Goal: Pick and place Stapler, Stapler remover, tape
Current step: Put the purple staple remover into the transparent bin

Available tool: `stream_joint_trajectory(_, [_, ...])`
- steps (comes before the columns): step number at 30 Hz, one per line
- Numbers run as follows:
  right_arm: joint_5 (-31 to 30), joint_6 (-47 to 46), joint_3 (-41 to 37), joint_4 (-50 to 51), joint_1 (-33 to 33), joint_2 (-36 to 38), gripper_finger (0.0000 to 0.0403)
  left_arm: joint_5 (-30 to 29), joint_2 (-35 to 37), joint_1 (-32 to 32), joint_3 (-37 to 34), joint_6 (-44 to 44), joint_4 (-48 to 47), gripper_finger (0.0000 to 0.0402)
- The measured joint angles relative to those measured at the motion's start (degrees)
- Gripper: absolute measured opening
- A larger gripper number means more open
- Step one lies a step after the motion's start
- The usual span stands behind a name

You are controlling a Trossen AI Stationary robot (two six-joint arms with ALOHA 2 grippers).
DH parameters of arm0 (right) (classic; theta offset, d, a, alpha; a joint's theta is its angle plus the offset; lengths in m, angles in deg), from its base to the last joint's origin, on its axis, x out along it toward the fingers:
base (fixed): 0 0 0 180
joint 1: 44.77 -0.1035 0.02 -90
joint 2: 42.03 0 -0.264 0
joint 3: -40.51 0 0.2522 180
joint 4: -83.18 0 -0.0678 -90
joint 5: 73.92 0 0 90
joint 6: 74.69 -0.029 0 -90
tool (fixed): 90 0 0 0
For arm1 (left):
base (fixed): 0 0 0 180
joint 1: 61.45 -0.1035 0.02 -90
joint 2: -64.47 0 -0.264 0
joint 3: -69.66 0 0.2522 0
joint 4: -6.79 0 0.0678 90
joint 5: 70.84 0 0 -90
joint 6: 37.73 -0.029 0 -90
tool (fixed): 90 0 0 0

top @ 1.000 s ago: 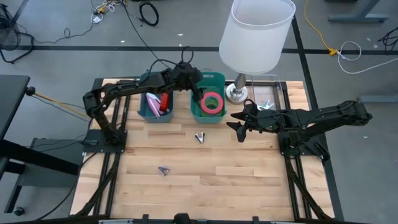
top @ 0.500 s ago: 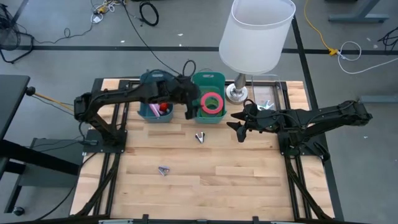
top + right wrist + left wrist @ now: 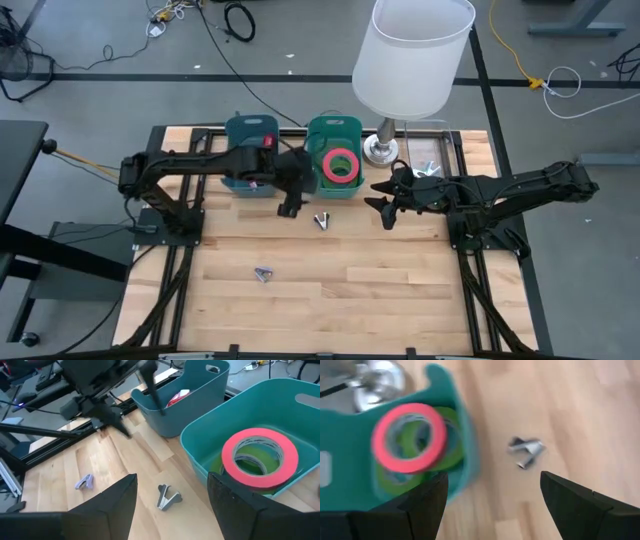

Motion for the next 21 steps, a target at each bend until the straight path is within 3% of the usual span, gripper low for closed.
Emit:
stream_joint_trajectory(7, [0.53, 0.00, 0.00, -0.05, 0.00, 0.00, 0.0239, 6.62, 0.00, 6.75, 0.00, -2.41, -9.19, 0.0301])
stream_joint_trajectory(21, [1.41, 1.92, -0.02, -0.04, 0.00, 0.00, 0.0239, 8.79, -0.02, 22.81, 0.00, 4.35, -12.61, 0.0286])
